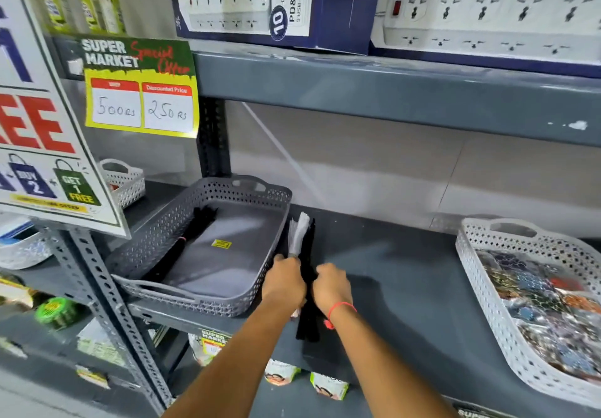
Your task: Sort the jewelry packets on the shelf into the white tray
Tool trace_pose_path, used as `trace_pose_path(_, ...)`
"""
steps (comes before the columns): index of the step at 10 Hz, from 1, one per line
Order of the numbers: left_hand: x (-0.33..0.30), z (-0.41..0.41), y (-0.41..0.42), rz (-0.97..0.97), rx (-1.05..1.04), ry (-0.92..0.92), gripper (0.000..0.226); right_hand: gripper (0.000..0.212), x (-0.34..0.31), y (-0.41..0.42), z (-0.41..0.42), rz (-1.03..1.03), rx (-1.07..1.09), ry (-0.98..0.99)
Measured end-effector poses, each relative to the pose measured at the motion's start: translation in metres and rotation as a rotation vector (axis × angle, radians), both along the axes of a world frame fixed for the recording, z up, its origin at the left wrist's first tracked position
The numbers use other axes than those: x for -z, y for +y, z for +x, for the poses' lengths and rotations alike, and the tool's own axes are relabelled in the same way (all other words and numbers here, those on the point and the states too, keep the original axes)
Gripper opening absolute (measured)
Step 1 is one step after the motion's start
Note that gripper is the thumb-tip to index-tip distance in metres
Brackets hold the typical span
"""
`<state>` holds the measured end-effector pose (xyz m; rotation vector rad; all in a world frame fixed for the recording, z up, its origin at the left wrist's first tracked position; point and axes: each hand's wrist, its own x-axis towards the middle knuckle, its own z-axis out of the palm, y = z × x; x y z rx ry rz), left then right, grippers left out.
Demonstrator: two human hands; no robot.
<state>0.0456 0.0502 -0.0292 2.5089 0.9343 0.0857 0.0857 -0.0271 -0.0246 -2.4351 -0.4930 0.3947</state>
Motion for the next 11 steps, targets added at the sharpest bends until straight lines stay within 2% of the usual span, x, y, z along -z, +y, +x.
trace_pose_path(1,-0.018,0.012,-0.001,-0.116,-0.003,-0.153,0.029,0.035,-0.017,-0.005,0.014,0.118,0.074,-0.037)
trace_pose_path(2,-0.037,0.018,0.004,-0.152,0.019,-0.224,0.026,0.030,-0.039,-0.001,0.026,0.168,0.068,-0.093)
trace_pose_path(3,-0.067,0.018,0.024,-0.166,0.027,-0.371,0.024,0.039,-0.077,0.018,0.036,0.242,0.041,-0.115)
trace_pose_path(4,-0.082,0.011,0.042,-0.147,-0.011,-0.444,0.025,0.047,-0.095,0.038,0.033,0.268,-0.002,-0.122)
trace_pose_path(5,-0.085,-0.010,0.076,-0.073,-0.073,-0.420,0.023,0.041,-0.097,0.073,0.021,0.303,-0.027,-0.040)
trace_pose_path(6,-0.070,-0.023,0.100,-0.029,-0.126,-0.341,0.023,0.017,-0.086,0.097,0.010,0.269,-0.043,0.000)
trace_pose_path(7,-0.041,-0.036,0.122,-0.039,-0.181,-0.123,0.026,0.026,-0.059,0.120,-0.004,0.147,-0.095,0.032)
trace_pose_path(8,-0.026,-0.045,0.128,-0.033,-0.177,-0.039,0.028,0.034,-0.043,0.127,-0.013,0.047,-0.126,0.018)
trace_pose_path(9,-0.016,-0.053,0.130,0.011,-0.175,-0.017,0.031,0.038,-0.037,0.128,-0.015,-0.020,-0.150,-0.056)
trace_pose_path(11,-0.037,-0.058,0.099,0.123,-0.190,-0.086,0.025,0.027,-0.046,0.102,-0.019,0.062,-0.162,-0.209)
